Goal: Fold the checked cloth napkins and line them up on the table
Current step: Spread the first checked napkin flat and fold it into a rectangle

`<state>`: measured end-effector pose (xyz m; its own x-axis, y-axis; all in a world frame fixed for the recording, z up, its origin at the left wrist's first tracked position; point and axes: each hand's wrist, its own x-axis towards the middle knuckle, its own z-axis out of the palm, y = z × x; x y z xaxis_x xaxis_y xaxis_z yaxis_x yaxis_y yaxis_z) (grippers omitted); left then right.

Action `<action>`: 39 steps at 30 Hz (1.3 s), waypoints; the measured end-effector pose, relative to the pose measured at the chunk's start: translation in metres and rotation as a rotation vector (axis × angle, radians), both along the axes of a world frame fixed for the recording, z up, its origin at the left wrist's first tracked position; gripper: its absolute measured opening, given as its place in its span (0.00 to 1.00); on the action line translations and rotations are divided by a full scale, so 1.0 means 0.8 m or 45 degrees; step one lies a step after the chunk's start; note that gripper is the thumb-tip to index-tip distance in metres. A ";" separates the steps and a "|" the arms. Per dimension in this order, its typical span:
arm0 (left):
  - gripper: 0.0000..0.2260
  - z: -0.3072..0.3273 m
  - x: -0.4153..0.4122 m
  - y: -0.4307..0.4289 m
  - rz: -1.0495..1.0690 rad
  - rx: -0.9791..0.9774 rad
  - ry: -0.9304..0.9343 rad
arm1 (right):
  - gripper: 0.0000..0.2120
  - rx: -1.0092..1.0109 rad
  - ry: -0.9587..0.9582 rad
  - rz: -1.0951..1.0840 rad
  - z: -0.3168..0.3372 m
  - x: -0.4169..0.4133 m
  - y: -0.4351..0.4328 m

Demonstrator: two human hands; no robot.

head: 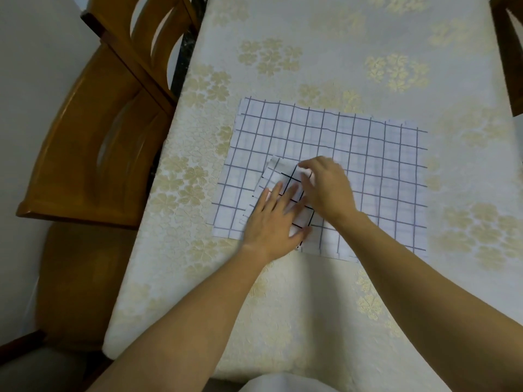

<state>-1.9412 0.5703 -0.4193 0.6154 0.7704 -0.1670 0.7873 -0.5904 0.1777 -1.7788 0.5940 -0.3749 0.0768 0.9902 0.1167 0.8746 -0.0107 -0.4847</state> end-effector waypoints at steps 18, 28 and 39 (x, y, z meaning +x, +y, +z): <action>0.40 0.008 0.001 -0.002 0.023 0.021 0.060 | 0.32 -0.401 -0.308 0.653 -0.042 0.009 0.025; 0.44 0.019 -0.005 -0.002 0.208 -0.083 -0.288 | 0.36 -0.389 -0.418 0.442 -0.024 0.011 0.041; 0.35 0.001 0.009 -0.033 0.332 0.018 -0.031 | 0.32 -0.259 -0.178 0.867 -0.046 -0.014 0.001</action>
<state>-1.9340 0.5441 -0.4182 0.3993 0.9056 -0.1429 0.9088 -0.3704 0.1918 -1.7900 0.5950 -0.4119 -0.5670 0.8161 -0.1114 0.7730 0.4805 -0.4142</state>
